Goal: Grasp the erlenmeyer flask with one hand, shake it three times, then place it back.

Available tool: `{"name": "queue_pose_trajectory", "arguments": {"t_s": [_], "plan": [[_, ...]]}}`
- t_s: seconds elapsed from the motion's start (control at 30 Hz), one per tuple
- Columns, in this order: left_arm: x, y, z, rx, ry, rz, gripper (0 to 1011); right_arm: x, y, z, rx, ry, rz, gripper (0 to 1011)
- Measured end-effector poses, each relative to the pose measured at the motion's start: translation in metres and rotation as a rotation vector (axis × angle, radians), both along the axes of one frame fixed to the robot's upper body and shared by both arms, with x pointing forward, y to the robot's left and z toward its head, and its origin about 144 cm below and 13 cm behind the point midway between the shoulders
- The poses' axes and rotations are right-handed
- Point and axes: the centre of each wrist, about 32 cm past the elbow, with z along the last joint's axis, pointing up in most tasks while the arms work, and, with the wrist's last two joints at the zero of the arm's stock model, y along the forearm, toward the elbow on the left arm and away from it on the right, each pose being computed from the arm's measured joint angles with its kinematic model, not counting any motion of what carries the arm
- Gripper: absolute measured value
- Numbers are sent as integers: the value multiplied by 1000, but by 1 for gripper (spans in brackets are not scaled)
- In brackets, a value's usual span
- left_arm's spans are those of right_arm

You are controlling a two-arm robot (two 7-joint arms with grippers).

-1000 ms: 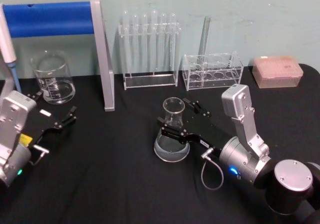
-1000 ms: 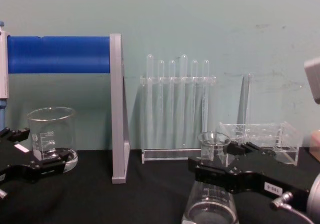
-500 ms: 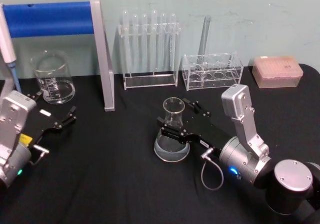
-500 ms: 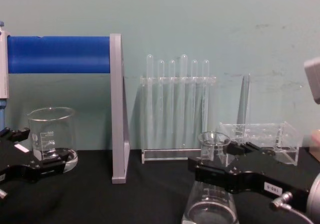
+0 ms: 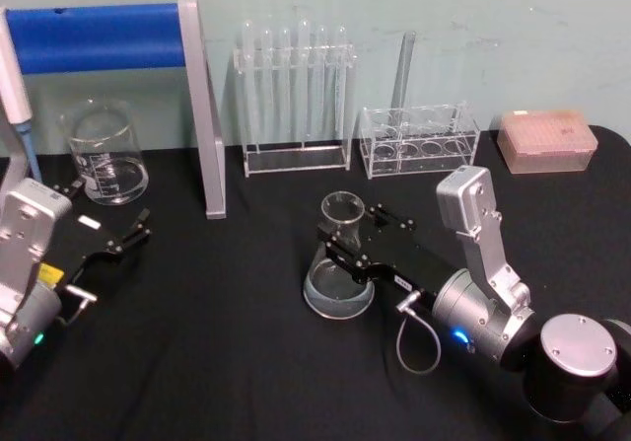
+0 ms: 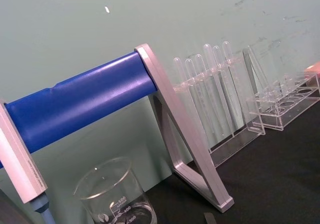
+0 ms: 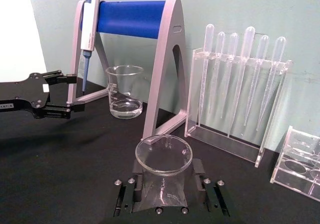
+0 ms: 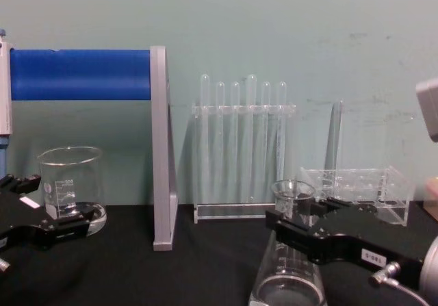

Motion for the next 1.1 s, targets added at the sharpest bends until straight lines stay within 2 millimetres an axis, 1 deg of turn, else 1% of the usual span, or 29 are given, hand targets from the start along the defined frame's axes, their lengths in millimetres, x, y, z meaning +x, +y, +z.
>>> {"name": "queue_pose_trajectory", "arguments": {"t_s": [0.03,0.1,0.13,0.17,0.2,0.43,0.57,0.93,1.1], "plan": [[0,0,0,0,0,0,1001,0,0,0,0,0,0,569],[0,0,0,0,0,0,1001,0,0,0,0,0,0,534],[0,0,0,0,0,0,1001,0,0,0,0,0,0,509],[0,0,0,0,0,0,1001,0,0,0,0,0,0,461],[0,0,0,0,0,0,1001,0,0,0,0,0,0,449],[0,0,0,0,0,0,1001,0,-1,1,3,-1,-4,449],[0,0,0,0,0,0,1001,-1,-1,8,7,-14,-14,449],[0,0,0,0,0,0,1001,-4,-6,42,18,-51,-44,449],[0,0,0,0,0,0,1001,-6,-8,52,38,-73,-50,449]]}}
